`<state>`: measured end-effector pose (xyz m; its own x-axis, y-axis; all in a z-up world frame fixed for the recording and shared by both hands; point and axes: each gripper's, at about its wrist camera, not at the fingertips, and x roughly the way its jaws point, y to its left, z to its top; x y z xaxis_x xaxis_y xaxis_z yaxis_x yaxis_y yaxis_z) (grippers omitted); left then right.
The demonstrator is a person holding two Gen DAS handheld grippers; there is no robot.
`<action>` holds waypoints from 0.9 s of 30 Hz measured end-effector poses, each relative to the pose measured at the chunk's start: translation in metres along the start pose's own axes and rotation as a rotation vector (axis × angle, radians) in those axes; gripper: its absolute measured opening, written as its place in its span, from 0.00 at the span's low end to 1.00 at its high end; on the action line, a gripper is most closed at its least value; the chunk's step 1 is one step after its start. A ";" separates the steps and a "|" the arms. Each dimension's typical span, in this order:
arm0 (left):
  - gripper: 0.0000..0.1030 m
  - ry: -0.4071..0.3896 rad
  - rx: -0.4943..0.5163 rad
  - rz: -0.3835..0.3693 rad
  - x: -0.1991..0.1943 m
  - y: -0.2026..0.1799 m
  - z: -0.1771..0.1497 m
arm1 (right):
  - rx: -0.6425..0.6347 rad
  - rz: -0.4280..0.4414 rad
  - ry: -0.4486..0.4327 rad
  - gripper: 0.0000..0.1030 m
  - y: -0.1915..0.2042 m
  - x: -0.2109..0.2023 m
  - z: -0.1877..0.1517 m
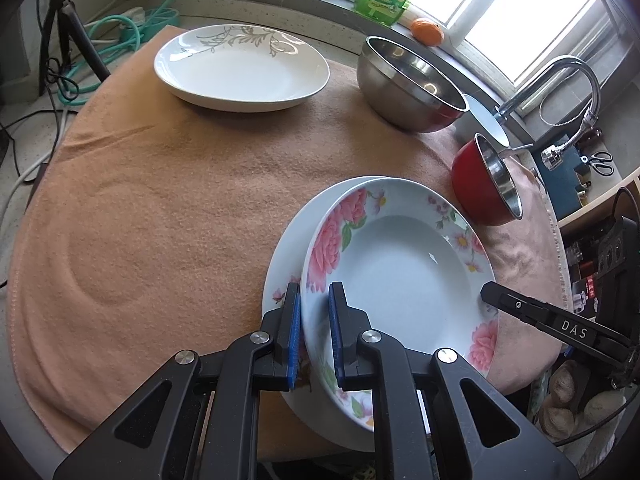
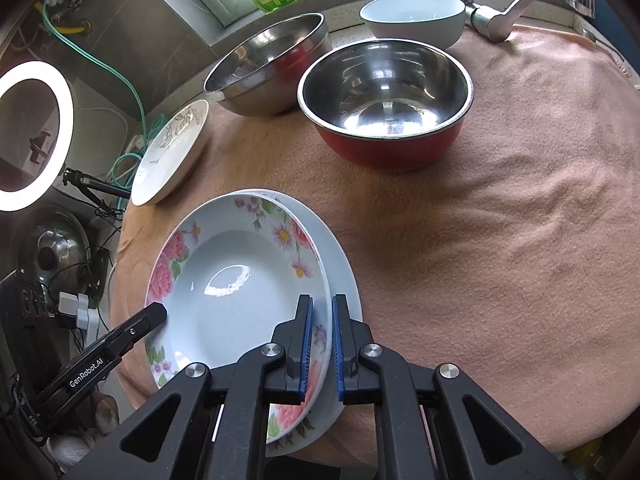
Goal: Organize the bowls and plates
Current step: 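Lower the rose plate onto the blossom plate and open the grippers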
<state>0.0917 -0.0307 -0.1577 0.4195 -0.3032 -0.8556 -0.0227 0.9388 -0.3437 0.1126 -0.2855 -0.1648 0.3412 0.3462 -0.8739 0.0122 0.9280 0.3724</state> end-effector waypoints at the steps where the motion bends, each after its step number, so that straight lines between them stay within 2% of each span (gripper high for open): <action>1: 0.11 -0.001 0.002 0.002 0.000 0.000 0.000 | -0.002 -0.001 0.000 0.09 0.000 0.000 0.000; 16: 0.12 0.016 0.038 0.015 0.001 -0.005 0.000 | -0.034 -0.021 0.005 0.09 0.006 0.003 -0.001; 19: 0.15 0.017 0.031 0.007 0.000 -0.003 0.000 | -0.048 -0.033 0.006 0.11 0.009 0.003 -0.002; 27: 0.15 -0.002 0.021 0.009 -0.009 0.001 0.000 | -0.077 -0.066 -0.018 0.12 0.015 -0.004 -0.003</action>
<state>0.0880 -0.0273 -0.1504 0.4214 -0.2947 -0.8576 -0.0068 0.9447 -0.3280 0.1089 -0.2729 -0.1570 0.3588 0.2817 -0.8899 -0.0362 0.9569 0.2883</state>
